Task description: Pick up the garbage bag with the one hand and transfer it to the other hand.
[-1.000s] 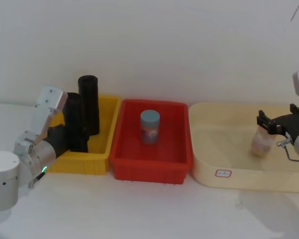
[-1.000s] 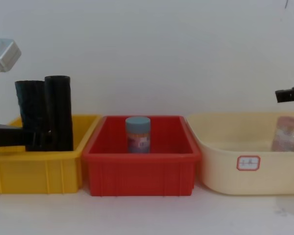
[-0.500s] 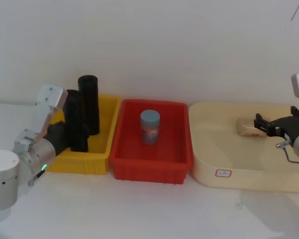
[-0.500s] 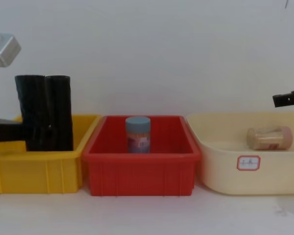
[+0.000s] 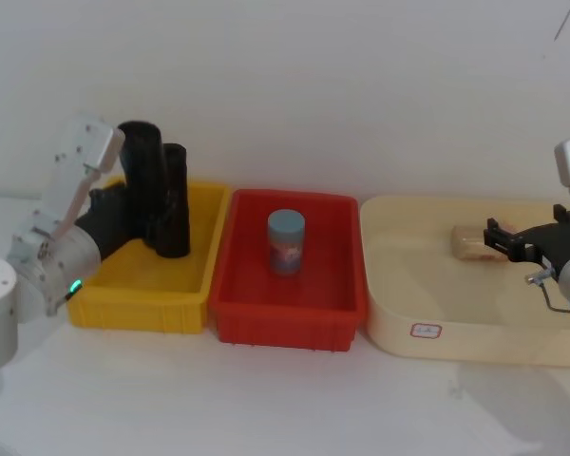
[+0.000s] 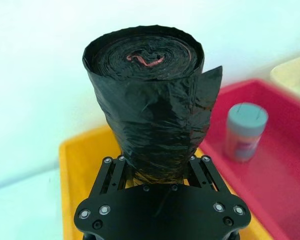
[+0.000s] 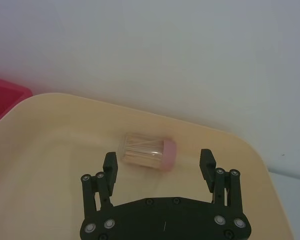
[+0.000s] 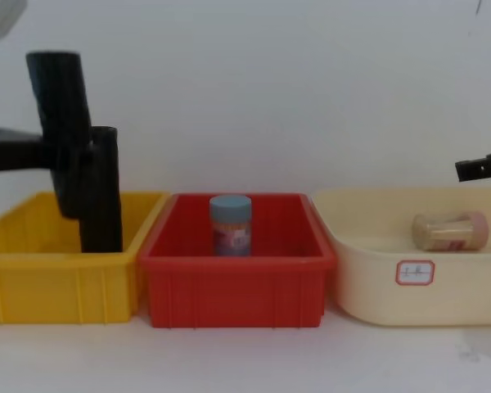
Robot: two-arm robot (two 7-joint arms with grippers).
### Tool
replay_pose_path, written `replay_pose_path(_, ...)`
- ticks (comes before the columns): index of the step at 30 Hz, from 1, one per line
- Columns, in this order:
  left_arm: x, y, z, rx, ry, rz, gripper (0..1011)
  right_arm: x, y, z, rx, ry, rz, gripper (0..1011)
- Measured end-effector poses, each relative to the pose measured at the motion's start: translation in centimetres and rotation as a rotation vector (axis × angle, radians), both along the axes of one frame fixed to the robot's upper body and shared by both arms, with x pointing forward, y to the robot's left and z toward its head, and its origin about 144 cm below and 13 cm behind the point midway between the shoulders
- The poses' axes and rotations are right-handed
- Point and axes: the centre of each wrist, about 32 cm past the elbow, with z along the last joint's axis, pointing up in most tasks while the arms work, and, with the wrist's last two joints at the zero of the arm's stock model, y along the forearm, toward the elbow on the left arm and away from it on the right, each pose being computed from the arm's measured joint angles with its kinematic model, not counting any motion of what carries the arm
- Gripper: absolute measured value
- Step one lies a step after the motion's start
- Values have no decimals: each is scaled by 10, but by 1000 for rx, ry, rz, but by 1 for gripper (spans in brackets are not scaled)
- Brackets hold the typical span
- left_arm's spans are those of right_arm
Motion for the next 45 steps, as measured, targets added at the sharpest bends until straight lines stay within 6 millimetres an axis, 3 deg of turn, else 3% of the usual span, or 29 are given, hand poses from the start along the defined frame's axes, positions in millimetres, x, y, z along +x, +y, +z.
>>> replay_pose_path(10, 6, 7, 23, 4, -67, -135, 464, -2, 0, 0, 0, -5, 10, 1000)
replay_pose_path(20, 28, 12, 27, 11, -55, -278, 464, -10, -4, 6, 20, -42, 94, 1000)
replay_pose_path(45, 145, -13, 16, 38, 46, -661, 464, -23, -2, 23, 80, -105, 464, 1000)
